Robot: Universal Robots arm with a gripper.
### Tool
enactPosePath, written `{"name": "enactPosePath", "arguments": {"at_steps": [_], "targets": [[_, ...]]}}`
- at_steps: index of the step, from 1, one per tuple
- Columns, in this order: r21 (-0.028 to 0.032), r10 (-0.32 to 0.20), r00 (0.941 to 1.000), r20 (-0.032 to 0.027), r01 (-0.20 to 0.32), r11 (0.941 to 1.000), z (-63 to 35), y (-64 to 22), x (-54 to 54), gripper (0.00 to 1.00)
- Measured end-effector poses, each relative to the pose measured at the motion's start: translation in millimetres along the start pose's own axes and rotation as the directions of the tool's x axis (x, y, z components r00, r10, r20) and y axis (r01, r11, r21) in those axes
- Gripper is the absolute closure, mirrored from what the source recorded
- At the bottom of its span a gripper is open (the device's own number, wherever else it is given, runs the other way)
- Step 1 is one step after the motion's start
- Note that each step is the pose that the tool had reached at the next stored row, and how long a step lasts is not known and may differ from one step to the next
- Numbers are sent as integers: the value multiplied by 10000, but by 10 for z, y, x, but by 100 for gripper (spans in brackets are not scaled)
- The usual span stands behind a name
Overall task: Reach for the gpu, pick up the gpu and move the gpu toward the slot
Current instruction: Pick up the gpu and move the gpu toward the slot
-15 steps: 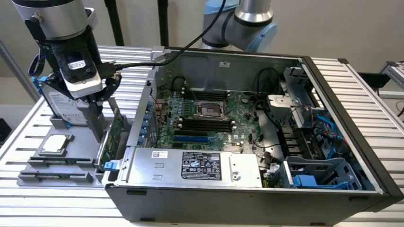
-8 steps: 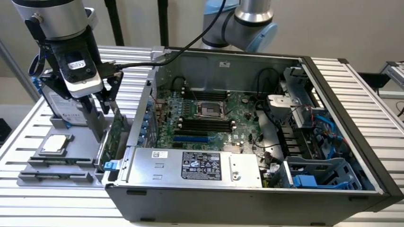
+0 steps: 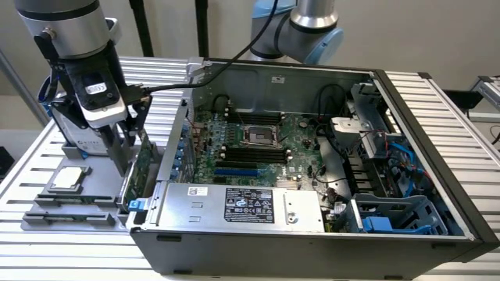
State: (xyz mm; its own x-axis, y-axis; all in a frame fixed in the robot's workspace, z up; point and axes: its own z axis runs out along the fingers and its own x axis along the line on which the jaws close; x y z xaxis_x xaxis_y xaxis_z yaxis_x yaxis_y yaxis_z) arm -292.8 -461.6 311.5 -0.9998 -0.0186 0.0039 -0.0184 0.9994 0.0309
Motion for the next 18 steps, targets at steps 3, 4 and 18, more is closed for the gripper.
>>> {"name": "enactPosePath", "arguments": {"at_steps": [3, 4, 18], "targets": [[16, 7, 10000, 2, -7, 10000, 55, -8, 18, 58], [22, 6, 10000, 2, -6, 10000, 72, -12, 20, 58], [199, 42, 9999, 124, -44, 9998, 257, -140, 25, 58]]}}
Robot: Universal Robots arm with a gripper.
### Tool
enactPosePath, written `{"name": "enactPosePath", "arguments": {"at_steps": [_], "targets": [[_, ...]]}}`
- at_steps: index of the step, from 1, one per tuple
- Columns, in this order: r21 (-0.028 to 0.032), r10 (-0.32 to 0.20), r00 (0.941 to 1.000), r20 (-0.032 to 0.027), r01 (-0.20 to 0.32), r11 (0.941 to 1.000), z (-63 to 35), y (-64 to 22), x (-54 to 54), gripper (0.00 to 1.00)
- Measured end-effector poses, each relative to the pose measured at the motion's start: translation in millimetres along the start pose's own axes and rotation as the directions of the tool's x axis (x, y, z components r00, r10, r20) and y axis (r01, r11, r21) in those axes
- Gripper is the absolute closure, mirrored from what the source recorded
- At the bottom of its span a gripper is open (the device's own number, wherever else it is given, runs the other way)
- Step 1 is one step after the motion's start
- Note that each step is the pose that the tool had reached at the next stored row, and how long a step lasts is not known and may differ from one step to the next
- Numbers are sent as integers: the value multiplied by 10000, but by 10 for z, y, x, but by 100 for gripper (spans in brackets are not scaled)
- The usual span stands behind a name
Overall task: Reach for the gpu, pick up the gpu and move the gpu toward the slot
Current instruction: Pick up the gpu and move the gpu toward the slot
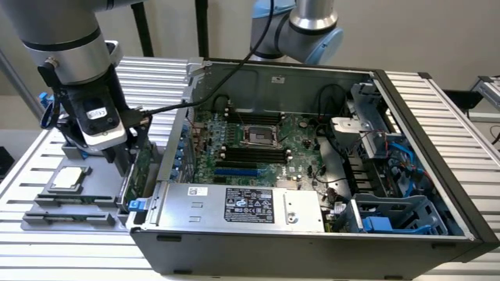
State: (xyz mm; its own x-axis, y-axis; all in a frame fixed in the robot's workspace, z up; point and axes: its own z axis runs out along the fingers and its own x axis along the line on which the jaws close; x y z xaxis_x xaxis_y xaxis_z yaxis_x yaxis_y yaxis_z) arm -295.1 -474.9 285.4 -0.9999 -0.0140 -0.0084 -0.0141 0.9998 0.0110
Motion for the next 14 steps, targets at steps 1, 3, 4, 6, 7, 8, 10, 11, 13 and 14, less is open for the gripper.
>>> {"name": "enactPosePath", "arguments": {"at_steps": [1, 3, 4, 6, 7, 8, 10, 11, 13, 14], "targets": [[1, 4, 10000, 14, -4, 10000, 19, -5, 0, 58], [2, 5, 10000, 33, -5, 10000, 54, -9, 0, 58], [1, 6, 10000, 41, -6, 10000, 72, -9, -1, 58], [2, 5, 10000, 50, -5, 10000, 110, -10, -1, 58], [2, 5, 10000, 54, -5, 10000, 128, -10, -2, 58], [2, 6, 10000, 56, -6, 10000, 146, -10, -2, 58], [1, 6, 10000, 60, -6, 10000, 182, -10, -3, 58], [2, 6, 10000, 61, -6, 10000, 200, -11, -3, 58], [2, 5, 10000, 64, -5, 10000, 237, -9, -6, 58], [2, 4, 10000, 64, -4, 10000, 255, -8, -7, 58]]}}
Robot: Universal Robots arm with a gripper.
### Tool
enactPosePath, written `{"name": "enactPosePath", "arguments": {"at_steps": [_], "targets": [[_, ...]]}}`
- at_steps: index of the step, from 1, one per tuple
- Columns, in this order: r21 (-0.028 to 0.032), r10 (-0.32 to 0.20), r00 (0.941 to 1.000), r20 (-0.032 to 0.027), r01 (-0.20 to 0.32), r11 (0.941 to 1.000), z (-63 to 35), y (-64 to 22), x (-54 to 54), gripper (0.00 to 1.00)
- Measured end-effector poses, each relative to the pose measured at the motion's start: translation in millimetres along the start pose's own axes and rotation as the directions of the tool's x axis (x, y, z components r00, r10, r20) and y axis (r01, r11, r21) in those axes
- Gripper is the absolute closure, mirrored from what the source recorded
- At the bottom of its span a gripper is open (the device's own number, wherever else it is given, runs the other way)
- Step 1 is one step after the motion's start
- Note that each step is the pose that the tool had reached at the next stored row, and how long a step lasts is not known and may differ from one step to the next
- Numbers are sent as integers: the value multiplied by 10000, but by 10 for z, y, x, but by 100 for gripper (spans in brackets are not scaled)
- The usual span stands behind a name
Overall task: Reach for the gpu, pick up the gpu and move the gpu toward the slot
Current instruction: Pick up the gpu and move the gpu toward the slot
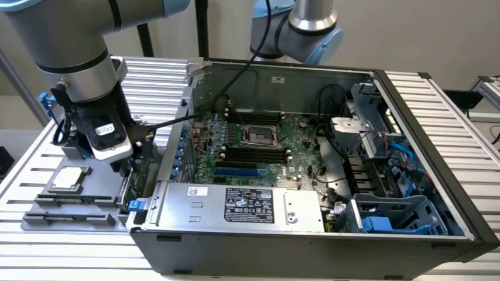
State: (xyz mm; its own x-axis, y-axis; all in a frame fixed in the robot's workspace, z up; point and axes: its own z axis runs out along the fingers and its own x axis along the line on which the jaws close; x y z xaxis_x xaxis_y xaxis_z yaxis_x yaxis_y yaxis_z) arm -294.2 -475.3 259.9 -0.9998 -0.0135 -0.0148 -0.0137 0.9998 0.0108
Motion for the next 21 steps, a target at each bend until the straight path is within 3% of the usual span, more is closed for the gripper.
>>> {"name": "enactPosePath", "arguments": {"at_steps": [7, 21], "targets": [[15, 1, 10000, 4, -1, 10000, 118, 27, -3, 58], [41, 1, 10000, 16, -1, 10000, 167, 64, -4, 58]]}}
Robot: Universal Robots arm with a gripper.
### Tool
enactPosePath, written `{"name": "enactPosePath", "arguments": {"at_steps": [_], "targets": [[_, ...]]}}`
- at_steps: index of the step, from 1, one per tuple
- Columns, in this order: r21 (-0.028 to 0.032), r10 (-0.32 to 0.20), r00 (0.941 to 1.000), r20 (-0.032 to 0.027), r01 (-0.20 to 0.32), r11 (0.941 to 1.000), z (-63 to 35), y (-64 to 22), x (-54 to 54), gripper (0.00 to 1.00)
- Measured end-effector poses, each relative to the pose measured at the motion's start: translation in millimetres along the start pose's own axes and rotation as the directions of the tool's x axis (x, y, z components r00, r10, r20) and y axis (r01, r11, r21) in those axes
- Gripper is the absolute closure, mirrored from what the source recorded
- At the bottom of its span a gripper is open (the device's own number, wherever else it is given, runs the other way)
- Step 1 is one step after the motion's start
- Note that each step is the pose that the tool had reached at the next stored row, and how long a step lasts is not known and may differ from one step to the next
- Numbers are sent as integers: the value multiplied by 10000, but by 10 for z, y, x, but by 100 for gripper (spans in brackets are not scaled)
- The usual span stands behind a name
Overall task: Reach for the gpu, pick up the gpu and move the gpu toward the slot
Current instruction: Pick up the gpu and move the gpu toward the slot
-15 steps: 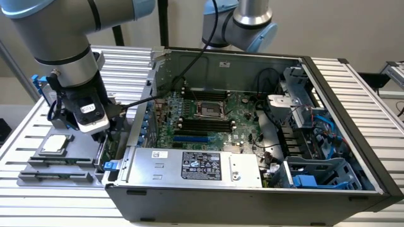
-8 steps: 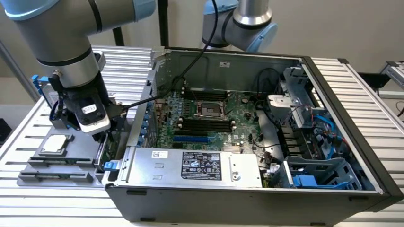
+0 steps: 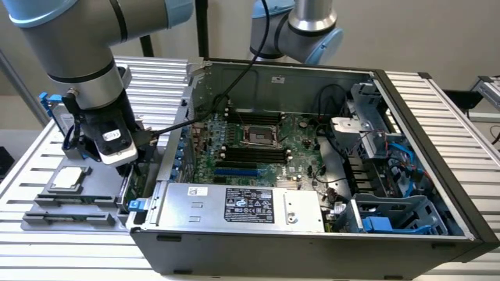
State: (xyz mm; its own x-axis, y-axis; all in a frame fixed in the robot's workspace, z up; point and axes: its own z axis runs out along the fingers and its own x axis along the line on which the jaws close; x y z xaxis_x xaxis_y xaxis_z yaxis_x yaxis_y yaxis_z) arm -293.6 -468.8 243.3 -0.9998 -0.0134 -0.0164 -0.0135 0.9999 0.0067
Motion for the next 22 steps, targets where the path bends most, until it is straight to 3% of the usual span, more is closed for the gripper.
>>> {"name": "enactPosePath", "arguments": {"at_steps": [8, 13, 16, 22], "targets": [[16, 0, 10000, 0, 0, 10000, 4, 2, -1, 74], [14, 0, 10000, -16, 0, 10000, 4, 3, -5, 74], [11, 0, 10000, -81, 0, 10000, 1, 3, -18, 74], [11, 2, 9996, -297, -1, 10000, -22, 2, -58, 74]]}}
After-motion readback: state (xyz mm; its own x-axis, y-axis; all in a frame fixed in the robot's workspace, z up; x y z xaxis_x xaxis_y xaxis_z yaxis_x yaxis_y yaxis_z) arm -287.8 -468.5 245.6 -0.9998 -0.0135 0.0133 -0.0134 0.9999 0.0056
